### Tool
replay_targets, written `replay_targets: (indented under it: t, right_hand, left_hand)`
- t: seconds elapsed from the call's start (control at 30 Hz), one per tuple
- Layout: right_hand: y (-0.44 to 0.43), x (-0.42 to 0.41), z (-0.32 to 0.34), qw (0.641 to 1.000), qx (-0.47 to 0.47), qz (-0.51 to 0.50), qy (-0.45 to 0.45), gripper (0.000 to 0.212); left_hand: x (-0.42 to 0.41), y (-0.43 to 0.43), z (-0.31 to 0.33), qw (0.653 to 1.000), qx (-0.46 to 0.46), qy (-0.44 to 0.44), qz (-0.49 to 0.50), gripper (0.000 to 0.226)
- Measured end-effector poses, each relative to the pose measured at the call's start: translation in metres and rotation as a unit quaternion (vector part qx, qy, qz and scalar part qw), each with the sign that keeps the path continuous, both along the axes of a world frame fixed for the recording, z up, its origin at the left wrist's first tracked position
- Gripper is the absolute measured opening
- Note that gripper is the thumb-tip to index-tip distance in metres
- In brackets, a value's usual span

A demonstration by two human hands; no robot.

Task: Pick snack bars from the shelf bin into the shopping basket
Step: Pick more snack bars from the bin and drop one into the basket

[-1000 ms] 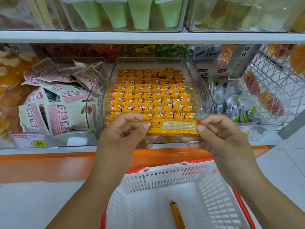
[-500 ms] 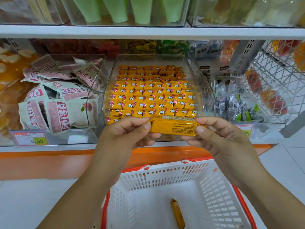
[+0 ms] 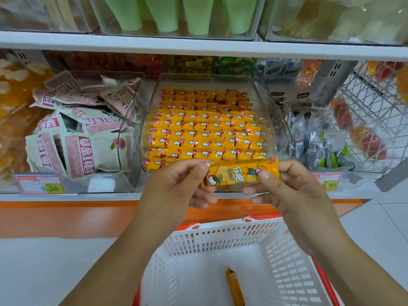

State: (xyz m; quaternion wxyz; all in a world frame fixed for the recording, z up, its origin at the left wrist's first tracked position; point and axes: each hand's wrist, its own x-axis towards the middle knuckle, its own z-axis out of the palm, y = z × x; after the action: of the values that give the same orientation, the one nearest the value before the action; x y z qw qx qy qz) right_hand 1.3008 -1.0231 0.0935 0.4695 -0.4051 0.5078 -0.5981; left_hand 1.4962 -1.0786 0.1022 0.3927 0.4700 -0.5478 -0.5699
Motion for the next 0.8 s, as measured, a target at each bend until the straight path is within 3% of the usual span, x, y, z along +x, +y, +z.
replay_targets:
  t: [0.1, 0.2, 0.27, 0.4, 0.53, 0.6, 0.7, 0.8]
  right_hand:
    - [-0.008, -0.002, 0.004, 0.999, 0.002, -0.010, -0.040, 0.023]
    - [-0.028, -0.008, 0.018, 0.999, -0.017, -0.036, -0.011, 0.033]
    - [-0.052, -0.013, 0.029, 0.996, -0.024, -0.057, 0.056, 0.031]
    - [-0.108, -0.024, 0.040, 0.970, -0.028, -0.095, 0.222, 0.013]
    - [-0.162, -0.035, 0.041, 0.886, -0.013, -0.132, 0.444, 0.007]
    - [-0.186, -0.036, 0.039, 0.852, -0.058, -0.132, 0.503, 0.023]
    - [-0.217, -0.037, 0.040, 0.804, -0.030, -0.061, 0.591, 0.038]
    - [-0.241, -0.039, 0.042, 0.775, 0.017, 0.054, 0.629, 0.030]
  left_hand:
    - [-0.004, -0.012, -0.001, 0.997, -0.057, -0.049, 0.006, 0.015]
    - [-0.007, -0.032, 0.002, 0.982, -0.139, -0.119, 0.043, 0.014]
    - [-0.010, -0.053, 0.007, 0.953, -0.211, -0.206, 0.067, 0.025]
    - [-0.021, -0.108, 0.009, 0.865, -0.303, -0.401, -0.001, 0.046]
    - [-0.037, -0.160, -0.002, 0.816, -0.323, -0.479, -0.025, 0.041]
    - [-0.042, -0.177, -0.011, 0.795, -0.316, -0.516, -0.031, 0.043]
    - [-0.043, -0.187, -0.024, 0.773, -0.313, -0.550, -0.044, 0.052]
    - [-0.041, -0.188, -0.032, 0.766, -0.318, -0.557, -0.045, 0.053]
